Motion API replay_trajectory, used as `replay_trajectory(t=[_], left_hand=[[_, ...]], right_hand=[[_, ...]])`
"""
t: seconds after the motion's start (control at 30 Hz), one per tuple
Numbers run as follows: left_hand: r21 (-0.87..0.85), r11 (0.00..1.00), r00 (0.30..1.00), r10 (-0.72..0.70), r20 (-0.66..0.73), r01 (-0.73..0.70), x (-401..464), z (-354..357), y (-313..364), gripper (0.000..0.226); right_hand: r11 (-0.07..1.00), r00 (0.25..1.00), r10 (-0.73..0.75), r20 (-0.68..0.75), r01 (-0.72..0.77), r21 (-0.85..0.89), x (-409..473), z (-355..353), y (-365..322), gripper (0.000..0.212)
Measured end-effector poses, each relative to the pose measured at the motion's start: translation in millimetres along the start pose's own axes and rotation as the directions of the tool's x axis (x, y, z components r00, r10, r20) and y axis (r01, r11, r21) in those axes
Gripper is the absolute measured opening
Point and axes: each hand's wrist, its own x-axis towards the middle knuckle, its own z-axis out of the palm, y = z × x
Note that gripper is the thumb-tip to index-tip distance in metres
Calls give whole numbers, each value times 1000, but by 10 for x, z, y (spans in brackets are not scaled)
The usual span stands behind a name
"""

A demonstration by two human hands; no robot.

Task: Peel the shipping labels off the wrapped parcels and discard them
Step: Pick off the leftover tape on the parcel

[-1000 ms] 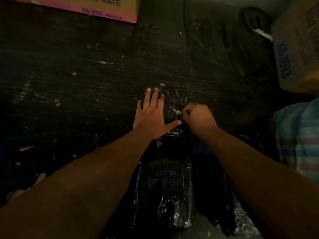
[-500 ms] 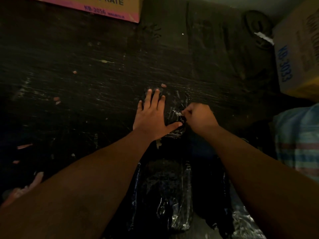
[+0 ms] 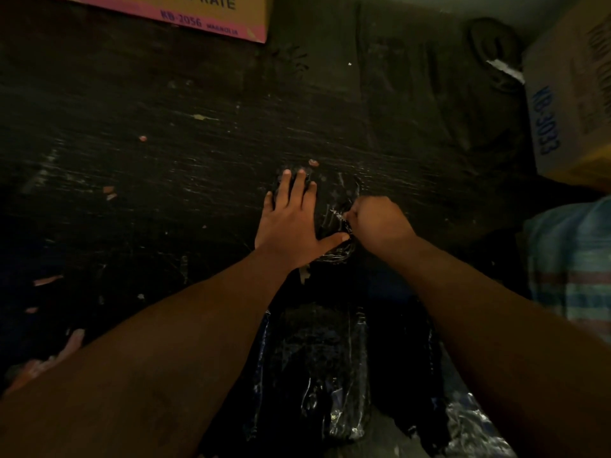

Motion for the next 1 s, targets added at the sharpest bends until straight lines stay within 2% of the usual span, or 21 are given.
replay_trajectory(t=[0.1,0.2,0.3,0.33,0.43,0.5,0.67,0.8,0.9,1.0], left_hand=[[4,1000,1000,-2,5,2,7,-6,1,122],[2,1000,1000,0,-11,0,2,0,-1,121],[-3,1000,1000,0,-12,0,4,5,-2,121],[-8,1000,1000,0,-14,0,5,6,-3,121],[-12,1000,1000,5,-23,-5,2,13,-8,121],[-12,1000,1000,4,-20,-5,5,15,-12,121],[-22,1000,1000,9,-26,-10,5,14,-8,121],[-29,1000,1000,11,-11,-11,11,21,-21,122],[-38,999,1000,9,-16,-10,17,17,-20,121],[-52,999,1000,11,-24,-12,7,27,-31,121]], right_hand=[[1000,999,-17,-34,17,-27,3,9,-38,26],[983,995,95,-24,-90,163,61,9,15,23],[901,985,165,53,-172,397,84,1,86,24],[908,986,155,59,-166,386,77,-7,83,23],[983,997,73,29,-77,170,36,-22,21,25],[992,998,54,8,-55,111,34,-15,-11,26],[980,994,110,-22,-105,167,52,-32,-5,26],[989,995,96,-15,-94,111,65,-4,-50,30],[966,984,175,3,-173,193,82,-20,-64,26],[962,983,186,0,-182,204,54,-5,-71,27]])
